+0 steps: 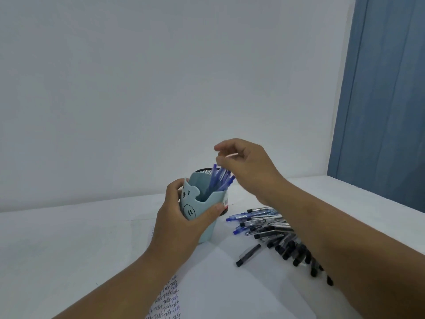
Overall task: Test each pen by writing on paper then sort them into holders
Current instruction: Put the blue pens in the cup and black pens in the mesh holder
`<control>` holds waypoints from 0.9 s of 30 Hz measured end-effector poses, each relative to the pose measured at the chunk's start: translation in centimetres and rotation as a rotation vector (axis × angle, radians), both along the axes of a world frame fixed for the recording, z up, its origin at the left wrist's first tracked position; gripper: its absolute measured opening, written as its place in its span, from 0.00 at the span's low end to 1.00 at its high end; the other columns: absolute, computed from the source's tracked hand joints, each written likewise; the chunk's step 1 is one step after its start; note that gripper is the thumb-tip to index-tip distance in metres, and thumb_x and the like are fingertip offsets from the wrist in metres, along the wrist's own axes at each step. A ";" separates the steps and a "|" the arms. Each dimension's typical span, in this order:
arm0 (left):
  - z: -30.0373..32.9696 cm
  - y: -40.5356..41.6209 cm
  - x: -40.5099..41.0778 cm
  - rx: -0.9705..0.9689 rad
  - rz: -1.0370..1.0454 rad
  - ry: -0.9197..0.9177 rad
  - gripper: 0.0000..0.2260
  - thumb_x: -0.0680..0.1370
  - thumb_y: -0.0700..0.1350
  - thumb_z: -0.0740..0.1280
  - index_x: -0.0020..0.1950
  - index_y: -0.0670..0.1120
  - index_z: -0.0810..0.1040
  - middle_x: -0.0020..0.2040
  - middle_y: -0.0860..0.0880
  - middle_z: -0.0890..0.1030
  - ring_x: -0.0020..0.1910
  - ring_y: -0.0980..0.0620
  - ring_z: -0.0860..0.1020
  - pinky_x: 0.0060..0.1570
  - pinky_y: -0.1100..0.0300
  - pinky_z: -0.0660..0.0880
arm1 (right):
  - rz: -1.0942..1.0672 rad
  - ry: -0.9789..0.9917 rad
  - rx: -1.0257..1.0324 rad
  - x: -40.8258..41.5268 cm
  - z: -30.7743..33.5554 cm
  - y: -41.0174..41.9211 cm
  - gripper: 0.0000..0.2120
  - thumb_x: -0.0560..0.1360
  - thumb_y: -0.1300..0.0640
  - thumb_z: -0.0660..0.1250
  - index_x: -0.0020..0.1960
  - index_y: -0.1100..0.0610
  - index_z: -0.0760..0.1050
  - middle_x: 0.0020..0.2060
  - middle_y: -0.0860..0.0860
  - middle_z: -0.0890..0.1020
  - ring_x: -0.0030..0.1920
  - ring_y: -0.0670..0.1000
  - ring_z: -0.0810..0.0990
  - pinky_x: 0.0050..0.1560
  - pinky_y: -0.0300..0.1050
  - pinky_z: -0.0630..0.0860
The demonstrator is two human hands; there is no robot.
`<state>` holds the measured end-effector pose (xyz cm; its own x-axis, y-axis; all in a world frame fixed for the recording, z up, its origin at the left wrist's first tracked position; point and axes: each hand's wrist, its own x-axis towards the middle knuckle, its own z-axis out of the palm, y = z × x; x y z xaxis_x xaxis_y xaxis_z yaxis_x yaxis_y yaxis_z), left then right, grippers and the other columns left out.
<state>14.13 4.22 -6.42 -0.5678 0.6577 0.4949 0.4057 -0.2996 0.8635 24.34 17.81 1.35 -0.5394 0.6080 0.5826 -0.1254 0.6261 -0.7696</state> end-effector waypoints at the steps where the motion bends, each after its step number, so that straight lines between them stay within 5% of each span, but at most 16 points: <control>1: 0.1 0.0 0.1 0.006 -0.001 -0.011 0.29 0.60 0.59 0.77 0.57 0.65 0.68 0.48 0.69 0.80 0.46 0.68 0.80 0.38 0.72 0.76 | 0.013 0.011 -0.048 0.3 0.5 0.3 0.05 0.79 0.59 0.69 0.50 0.50 0.82 0.44 0.48 0.83 0.44 0.49 0.83 0.47 0.42 0.80; 4: 0.0 0.0 0.0 0.018 0.027 -0.025 0.28 0.61 0.58 0.77 0.57 0.65 0.68 0.51 0.65 0.80 0.46 0.68 0.80 0.38 0.72 0.76 | 0.028 -0.062 -0.141 1.3 1.8 2.0 0.09 0.81 0.63 0.62 0.48 0.57 0.81 0.40 0.53 0.83 0.38 0.52 0.82 0.44 0.48 0.78; 9: -0.1 0.2 -0.2 0.028 0.058 -0.026 0.29 0.64 0.57 0.78 0.59 0.64 0.67 0.53 0.62 0.80 0.46 0.67 0.80 0.38 0.72 0.76 | -0.022 -0.844 0.242 2.2 -0.3 5.2 0.07 0.79 0.60 0.67 0.52 0.53 0.83 0.42 0.41 0.83 0.42 0.39 0.80 0.45 0.34 0.73; 13: -0.2 0.1 -0.3 0.020 0.055 -0.019 0.32 0.62 0.60 0.76 0.62 0.63 0.67 0.53 0.63 0.79 0.47 0.67 0.80 0.38 0.72 0.76 | 0.021 -1.169 0.374 2.3 -1.2 7.2 0.14 0.78 0.62 0.66 0.59 0.50 0.83 0.49 0.43 0.84 0.44 0.38 0.79 0.46 0.33 0.72; 16: -0.2 0.1 -0.3 0.021 0.054 -0.021 0.33 0.63 0.59 0.77 0.63 0.60 0.67 0.53 0.62 0.79 0.46 0.68 0.80 0.38 0.73 0.76 | 0.025 -1.239 0.362 2.7 -1.1 8.1 0.15 0.76 0.66 0.67 0.57 0.51 0.84 0.44 0.46 0.86 0.40 0.41 0.80 0.46 0.36 0.73; 20: -0.2 0.2 -0.4 0.015 0.056 -0.026 0.30 0.63 0.59 0.77 0.59 0.63 0.67 0.52 0.62 0.79 0.45 0.68 0.79 0.37 0.74 0.75 | -0.011 -1.138 0.385 3.0 -1.4 9.0 0.11 0.77 0.64 0.68 0.49 0.50 0.83 0.29 0.39 0.81 0.34 0.39 0.77 0.40 0.33 0.71; 27: -0.2 0.2 -0.4 0.004 0.049 -0.032 0.25 0.65 0.57 0.78 0.55 0.66 0.67 0.53 0.63 0.79 0.46 0.68 0.79 0.36 0.73 0.75 | -0.130 -0.932 0.429 3.2 -2.3 10.1 0.07 0.80 0.60 0.68 0.51 0.52 0.83 0.46 0.48 0.83 0.42 0.43 0.78 0.42 0.38 0.72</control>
